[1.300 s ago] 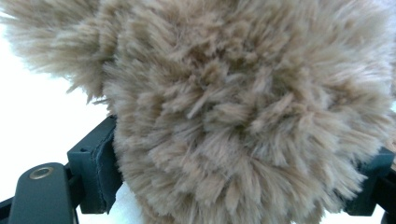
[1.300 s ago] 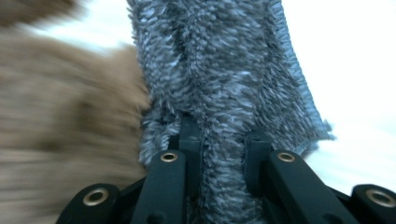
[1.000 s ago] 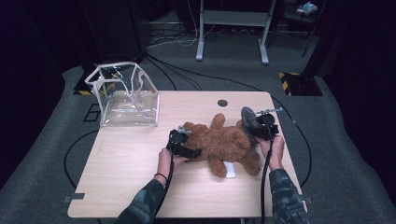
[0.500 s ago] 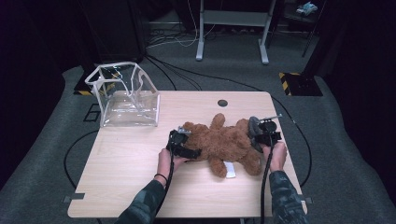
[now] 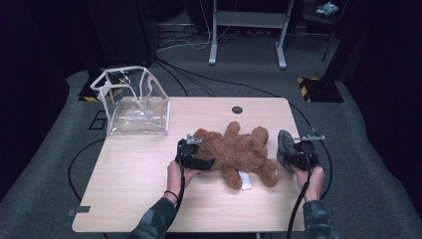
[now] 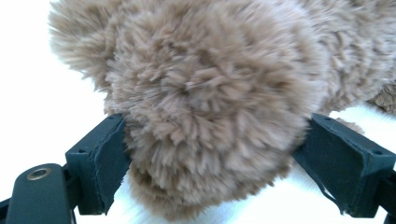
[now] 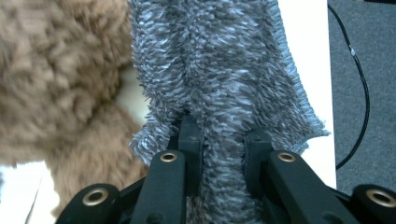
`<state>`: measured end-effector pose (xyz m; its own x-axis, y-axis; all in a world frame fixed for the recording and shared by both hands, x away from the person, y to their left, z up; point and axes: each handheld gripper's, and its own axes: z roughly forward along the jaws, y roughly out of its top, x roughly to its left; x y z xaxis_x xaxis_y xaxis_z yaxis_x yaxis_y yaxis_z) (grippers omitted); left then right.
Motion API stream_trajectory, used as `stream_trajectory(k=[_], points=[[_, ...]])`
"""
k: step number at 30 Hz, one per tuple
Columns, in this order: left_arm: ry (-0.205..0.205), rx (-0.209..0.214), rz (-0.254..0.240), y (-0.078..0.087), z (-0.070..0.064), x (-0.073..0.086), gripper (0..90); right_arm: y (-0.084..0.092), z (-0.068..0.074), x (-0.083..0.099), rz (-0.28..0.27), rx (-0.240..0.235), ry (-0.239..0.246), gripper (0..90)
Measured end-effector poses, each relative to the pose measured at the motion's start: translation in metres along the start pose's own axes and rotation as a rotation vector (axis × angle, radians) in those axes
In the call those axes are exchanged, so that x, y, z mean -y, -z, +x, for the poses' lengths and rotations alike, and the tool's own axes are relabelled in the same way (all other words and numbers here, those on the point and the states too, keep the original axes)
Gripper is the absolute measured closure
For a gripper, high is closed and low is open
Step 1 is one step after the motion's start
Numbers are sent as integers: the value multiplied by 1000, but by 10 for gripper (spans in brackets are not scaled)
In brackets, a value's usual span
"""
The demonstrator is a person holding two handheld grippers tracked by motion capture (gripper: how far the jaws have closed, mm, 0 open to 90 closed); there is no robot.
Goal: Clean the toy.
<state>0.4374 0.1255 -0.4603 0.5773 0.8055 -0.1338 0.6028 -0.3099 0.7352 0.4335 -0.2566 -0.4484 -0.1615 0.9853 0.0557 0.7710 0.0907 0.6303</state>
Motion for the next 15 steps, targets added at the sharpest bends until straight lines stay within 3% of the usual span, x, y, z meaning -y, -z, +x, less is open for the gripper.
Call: stream_trajectory(k=[2, 4, 12, 15], points=[[9, 2, -34, 8, -5, 1, 130, 2, -3, 8, 2, 2, -4, 753], [-6, -16, -35, 14, -11, 0, 123, 4, -6, 15, 4, -4, -12, 752], [55, -80, -89, 29, -33, 10, 106, 9, -4, 35, 6, -12, -39, 752], [72, -86, -119, 30, -43, 15, 108, 7, -5, 40, 9, -18, -50, 751]])
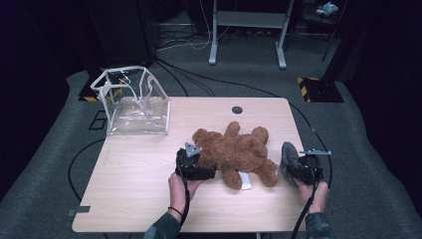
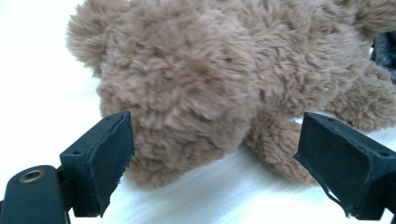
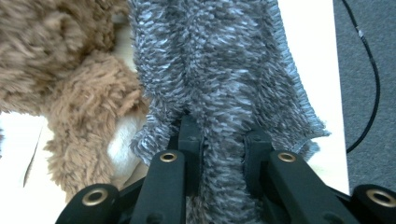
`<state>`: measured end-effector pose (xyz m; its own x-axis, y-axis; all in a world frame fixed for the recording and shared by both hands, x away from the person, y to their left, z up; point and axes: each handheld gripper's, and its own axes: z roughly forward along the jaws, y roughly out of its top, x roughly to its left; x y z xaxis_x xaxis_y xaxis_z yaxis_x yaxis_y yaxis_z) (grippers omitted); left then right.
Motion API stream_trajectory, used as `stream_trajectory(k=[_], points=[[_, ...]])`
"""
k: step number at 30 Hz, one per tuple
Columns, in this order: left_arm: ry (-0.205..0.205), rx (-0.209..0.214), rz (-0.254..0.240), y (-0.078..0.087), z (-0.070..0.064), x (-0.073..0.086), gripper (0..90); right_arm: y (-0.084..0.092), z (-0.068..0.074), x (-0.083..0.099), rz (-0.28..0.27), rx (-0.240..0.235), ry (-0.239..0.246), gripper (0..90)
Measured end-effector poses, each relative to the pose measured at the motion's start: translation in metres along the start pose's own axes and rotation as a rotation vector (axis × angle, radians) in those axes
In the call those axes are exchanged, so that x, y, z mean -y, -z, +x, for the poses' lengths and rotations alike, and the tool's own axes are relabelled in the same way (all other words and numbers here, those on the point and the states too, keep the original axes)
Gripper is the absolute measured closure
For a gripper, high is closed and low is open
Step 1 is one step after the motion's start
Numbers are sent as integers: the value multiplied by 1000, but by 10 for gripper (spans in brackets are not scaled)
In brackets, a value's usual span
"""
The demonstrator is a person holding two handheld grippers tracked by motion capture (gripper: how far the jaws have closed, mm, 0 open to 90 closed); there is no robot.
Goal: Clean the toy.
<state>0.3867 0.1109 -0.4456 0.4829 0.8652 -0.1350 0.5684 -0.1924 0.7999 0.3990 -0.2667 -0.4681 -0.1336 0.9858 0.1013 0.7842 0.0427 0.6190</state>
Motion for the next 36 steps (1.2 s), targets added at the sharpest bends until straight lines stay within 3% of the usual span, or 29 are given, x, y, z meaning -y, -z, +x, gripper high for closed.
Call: stream_trajectory(k=[4, 6, 11, 19, 20, 23, 25, 29, 31, 36], points=[[8, -2, -17, -2, -17, 6, 119, -2, -1, 3, -6, -7, -6, 751], [7, 5, -6, -6, -26, 9, 121, -4, -1, 5, -10, -10, 12, 751], [1, 33, 22, -21, -45, 20, 145, -5, -4, 9, -9, -12, -1, 750], [10, 34, 76, -51, -63, 32, 153, -1, -7, 13, -8, 0, -7, 750], [25, 31, 76, -55, -65, 33, 155, -1, -7, 14, -6, 3, -8, 750], [10, 29, 128, -68, -68, 35, 163, -2, -9, 16, -8, 2, -18, 750], [41, 19, 155, -77, -68, 36, 177, -2, -8, 17, -6, -1, -20, 750], [45, 11, 159, -86, -68, 37, 227, -5, -4, 19, 4, -2, -6, 749], [29, 9, 161, -88, -70, 36, 321, -6, -5, 19, 4, -1, 9, 748], [39, 13, 140, -87, -69, 37, 512, -6, -5, 20, 10, -1, 12, 748]])
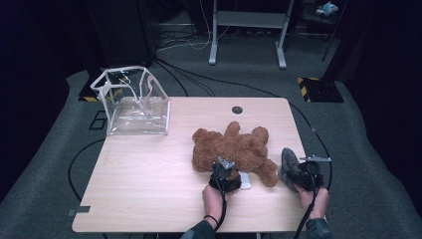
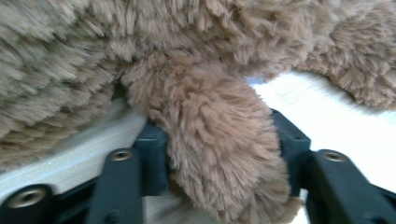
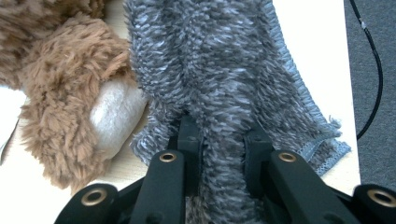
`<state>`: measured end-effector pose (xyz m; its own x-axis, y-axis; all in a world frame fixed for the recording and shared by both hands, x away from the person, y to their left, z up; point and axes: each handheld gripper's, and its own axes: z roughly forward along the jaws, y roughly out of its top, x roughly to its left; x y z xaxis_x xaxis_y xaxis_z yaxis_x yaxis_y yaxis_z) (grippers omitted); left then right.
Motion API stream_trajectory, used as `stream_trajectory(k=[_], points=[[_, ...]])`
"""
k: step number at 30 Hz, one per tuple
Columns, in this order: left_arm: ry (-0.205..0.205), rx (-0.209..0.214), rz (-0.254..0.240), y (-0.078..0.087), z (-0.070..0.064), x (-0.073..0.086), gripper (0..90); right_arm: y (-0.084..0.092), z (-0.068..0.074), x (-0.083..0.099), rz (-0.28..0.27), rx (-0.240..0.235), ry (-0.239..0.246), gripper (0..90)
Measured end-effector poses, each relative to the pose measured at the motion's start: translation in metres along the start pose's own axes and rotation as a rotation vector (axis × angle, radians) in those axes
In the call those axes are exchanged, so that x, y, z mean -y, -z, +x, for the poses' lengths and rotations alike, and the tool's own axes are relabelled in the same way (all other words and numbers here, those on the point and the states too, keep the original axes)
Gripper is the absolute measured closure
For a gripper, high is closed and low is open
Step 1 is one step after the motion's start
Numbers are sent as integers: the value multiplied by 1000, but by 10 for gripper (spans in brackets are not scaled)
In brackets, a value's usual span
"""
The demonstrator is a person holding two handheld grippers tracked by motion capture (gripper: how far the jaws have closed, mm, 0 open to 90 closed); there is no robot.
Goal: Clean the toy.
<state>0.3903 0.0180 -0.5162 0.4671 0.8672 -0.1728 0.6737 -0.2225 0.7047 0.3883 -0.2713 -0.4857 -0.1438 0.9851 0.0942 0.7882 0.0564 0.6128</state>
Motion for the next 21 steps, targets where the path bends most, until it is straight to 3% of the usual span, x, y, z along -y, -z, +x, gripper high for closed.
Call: stream_trajectory(k=[3, 7, 16, 21], points=[[-13, -3, -13, 2, 2, -1, 605, -1, 1, 1, 5, -2, -10, 748], [-35, -8, -39, 5, 6, -3, 664, -2, 2, 2, 7, 0, 2, 747], [-61, 5, -95, 14, 12, -11, 684, -1, 1, 4, 5, 10, 5, 747], [-97, -4, -112, 18, 19, -27, 684, -1, 2, 4, 12, 13, -3, 746]])
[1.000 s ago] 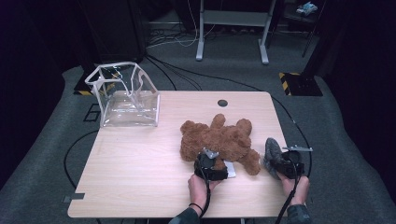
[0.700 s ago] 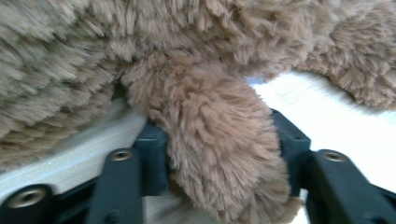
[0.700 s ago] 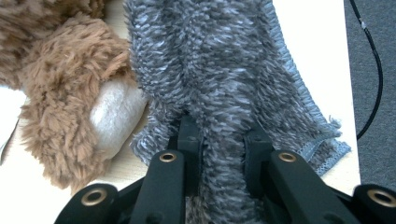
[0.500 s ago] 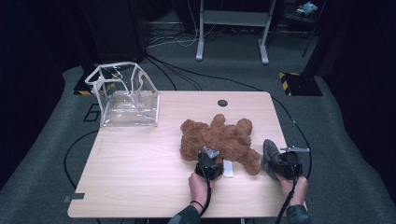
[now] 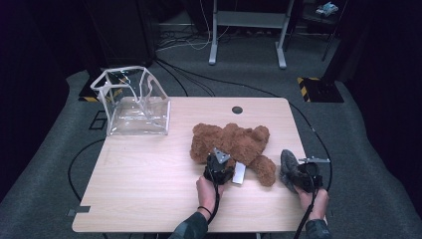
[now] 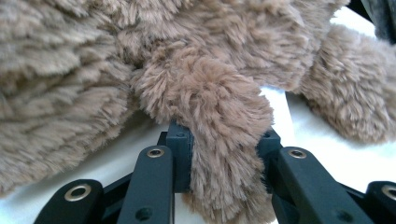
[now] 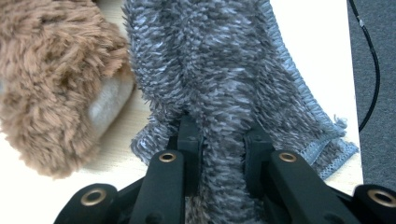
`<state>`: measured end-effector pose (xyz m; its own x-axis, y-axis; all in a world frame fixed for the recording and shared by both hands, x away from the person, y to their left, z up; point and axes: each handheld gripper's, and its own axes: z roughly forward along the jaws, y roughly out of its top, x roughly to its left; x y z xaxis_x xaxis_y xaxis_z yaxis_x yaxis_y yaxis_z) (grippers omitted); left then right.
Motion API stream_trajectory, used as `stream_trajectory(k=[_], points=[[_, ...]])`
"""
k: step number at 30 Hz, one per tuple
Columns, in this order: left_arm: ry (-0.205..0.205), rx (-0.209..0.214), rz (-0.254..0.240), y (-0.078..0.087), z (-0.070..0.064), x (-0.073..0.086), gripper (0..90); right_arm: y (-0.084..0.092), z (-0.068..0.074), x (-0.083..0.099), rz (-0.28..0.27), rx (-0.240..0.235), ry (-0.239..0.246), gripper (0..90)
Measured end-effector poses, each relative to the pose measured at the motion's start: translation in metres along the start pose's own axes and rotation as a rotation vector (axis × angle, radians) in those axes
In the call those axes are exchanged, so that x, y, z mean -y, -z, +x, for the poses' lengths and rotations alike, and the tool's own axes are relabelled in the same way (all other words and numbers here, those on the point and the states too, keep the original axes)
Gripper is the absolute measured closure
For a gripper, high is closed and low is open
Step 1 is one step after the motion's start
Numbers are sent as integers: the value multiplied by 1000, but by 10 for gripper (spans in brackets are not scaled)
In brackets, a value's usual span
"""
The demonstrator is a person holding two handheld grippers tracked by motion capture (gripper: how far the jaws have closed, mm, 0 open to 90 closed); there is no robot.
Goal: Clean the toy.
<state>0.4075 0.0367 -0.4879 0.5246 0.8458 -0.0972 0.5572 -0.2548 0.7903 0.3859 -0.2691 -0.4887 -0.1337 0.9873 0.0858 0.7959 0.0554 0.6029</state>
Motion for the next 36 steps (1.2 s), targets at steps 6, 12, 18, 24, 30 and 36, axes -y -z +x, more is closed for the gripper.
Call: stream_trajectory(k=[6, 12, 18, 24, 30, 36], points=[[-50, -18, -21, 2, 9, -22, 686, 0, -1, 0, -2, 0, 0, 745], [-110, -11, -46, 5, 17, -40, 693, 1, 1, -1, 1, 3, -18, 745], [-158, 5, -87, 13, 20, -56, 698, 0, 1, -2, -2, 3, -8, 744], [-208, 49, -148, 29, 15, -70, 701, 0, 4, -4, -3, 0, -3, 744], [-235, 100, -216, 52, 5, -79, 702, 3, 5, -9, -5, 4, 3, 744], [-251, 165, -230, 67, 2, -74, 695, 7, 4, -12, -26, 8, 4, 743]])
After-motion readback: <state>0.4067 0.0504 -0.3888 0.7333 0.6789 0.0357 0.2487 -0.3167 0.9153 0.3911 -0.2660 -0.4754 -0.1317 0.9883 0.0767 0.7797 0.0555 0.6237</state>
